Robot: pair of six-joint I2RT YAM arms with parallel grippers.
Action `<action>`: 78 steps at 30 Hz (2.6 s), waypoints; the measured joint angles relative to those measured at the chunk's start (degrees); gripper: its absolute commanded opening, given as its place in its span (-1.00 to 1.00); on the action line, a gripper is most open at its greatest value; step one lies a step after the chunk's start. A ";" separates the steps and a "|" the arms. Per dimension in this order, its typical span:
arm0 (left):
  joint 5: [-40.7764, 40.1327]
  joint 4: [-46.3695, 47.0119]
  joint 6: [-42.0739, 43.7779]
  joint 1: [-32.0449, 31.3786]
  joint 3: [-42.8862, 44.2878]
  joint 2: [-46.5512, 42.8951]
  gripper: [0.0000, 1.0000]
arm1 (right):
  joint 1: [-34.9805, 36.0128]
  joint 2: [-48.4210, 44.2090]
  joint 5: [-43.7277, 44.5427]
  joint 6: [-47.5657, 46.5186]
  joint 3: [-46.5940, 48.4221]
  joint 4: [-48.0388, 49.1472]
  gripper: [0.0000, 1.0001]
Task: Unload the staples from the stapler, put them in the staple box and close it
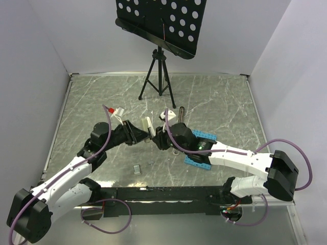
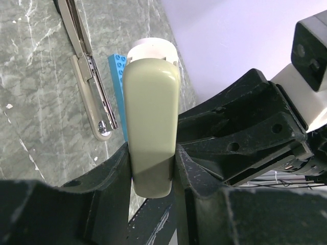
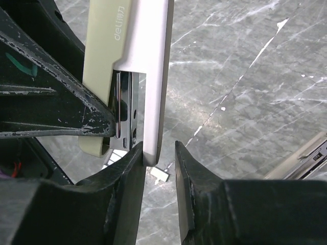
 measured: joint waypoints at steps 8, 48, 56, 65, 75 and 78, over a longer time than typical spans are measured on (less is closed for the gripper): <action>0.48 -0.55 0.09 0.04 0.24 0.81 -0.98 | -0.48 0.00 -1.42 -2.43 -0.20 3.26 -0.87; -0.70 -35.26 39.93 -1.36 25.94 10.38 -0.98 | -16.13 -9.46 -21.27 -27.34 -14.14 10.69 -1.00; 2.62 -35.12 52.92 -1.36 25.70 11.91 -0.98 | -16.00 -12.41 -19.47 -32.20 -14.36 7.06 -1.00; 5.97 -36.15 65.59 -0.39 25.55 12.04 -0.98 | -15.54 -11.82 -16.94 -45.11 -11.43 3.28 -1.00; 4.28 -37.38 75.41 -0.28 24.76 13.68 -0.98 | -15.30 -11.15 -18.62 -59.06 -11.47 5.49 -1.00; 3.85 -37.29 77.42 -0.28 24.17 14.34 -0.98 | -15.30 -11.30 -19.39 -61.99 -12.11 6.56 -1.00</action>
